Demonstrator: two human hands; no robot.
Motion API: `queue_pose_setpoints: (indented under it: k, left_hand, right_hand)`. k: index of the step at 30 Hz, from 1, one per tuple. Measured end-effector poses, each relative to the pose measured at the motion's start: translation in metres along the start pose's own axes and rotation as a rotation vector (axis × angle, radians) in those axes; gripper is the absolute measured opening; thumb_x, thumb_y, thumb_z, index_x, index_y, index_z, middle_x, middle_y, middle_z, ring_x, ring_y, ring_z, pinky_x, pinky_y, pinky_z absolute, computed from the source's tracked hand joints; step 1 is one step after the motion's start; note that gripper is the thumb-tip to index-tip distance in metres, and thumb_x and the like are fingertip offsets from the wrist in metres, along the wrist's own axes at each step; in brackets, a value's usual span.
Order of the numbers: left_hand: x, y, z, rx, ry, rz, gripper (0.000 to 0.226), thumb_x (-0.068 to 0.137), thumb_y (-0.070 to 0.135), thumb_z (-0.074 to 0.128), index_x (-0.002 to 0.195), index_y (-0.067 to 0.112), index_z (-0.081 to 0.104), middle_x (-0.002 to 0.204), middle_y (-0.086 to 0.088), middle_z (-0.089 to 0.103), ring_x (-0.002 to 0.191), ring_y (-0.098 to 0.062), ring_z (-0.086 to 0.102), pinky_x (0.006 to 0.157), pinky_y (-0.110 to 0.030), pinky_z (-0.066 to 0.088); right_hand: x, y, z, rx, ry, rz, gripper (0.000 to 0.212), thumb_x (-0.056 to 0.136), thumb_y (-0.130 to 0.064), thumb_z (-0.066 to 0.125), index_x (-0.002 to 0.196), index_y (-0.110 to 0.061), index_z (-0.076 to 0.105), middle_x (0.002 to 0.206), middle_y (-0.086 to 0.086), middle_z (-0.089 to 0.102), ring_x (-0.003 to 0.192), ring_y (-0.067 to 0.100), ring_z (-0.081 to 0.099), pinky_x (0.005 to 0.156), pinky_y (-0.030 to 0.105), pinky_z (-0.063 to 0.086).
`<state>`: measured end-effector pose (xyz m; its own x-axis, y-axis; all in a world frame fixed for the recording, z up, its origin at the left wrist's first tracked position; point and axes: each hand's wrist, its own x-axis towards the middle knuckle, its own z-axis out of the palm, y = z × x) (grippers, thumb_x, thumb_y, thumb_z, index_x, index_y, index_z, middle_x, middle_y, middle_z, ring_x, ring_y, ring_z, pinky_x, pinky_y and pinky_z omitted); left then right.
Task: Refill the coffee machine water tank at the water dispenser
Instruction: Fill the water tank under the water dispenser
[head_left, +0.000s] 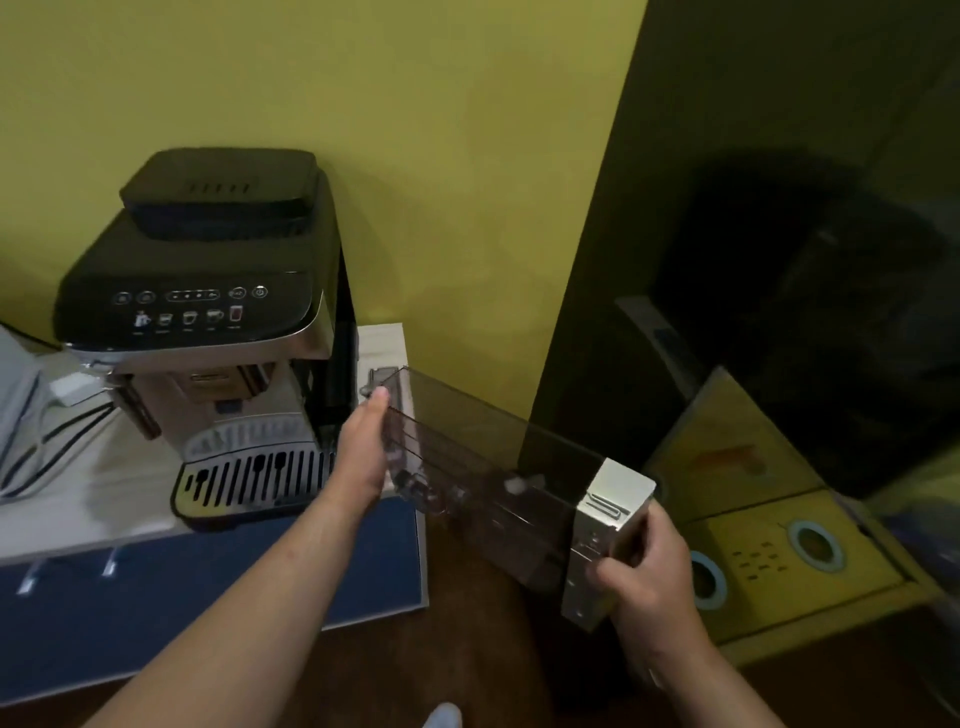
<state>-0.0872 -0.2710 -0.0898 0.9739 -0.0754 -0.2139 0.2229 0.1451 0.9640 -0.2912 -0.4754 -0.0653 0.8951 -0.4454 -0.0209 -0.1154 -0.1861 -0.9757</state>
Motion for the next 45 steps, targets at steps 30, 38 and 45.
queue_pose_setpoints:
  k: [30,38,45]
  left_hand:
    - [-0.251,0.020,0.004,-0.119,-0.234,0.239,0.019,0.083,0.022,0.050,0.082,0.016,0.068,0.086,-0.015,0.060,0.086,-0.031,0.055,0.078,-0.042,0.044]
    - [-0.286,0.009,0.040,-0.131,-0.355,0.227,0.019,0.078,0.022,0.048,0.085,0.013,0.064,0.085,-0.013,0.060,0.084,-0.025,0.057,0.072,-0.032,0.049]
    - [-0.325,-0.005,0.107,-0.118,-0.439,0.229,0.018,0.077,0.023,0.050,0.083,0.015,0.065,0.085,-0.013,0.059,0.086,-0.029,0.055,0.078,-0.041,0.043]
  right_hand:
    - [-0.202,-0.034,-0.123,0.105,0.303,-0.319,0.070,0.056,-0.088,0.060,0.103,-0.037,0.070,0.095,0.000,0.076,0.083,0.016,0.072,0.068,0.023,0.055]
    - [-0.241,-0.028,-0.164,0.049,0.360,-0.347,0.062,0.061,-0.090,0.052,0.093,-0.040,0.068,0.082,-0.012,0.073,0.072,0.003,0.067,0.063,0.017,0.051]
    - [-0.260,0.003,-0.243,0.145,0.430,-0.343,0.073,0.066,-0.083,0.058,0.100,-0.020,0.068,0.088,0.016,0.071,0.081,0.036,0.068,0.071,0.052,0.053]
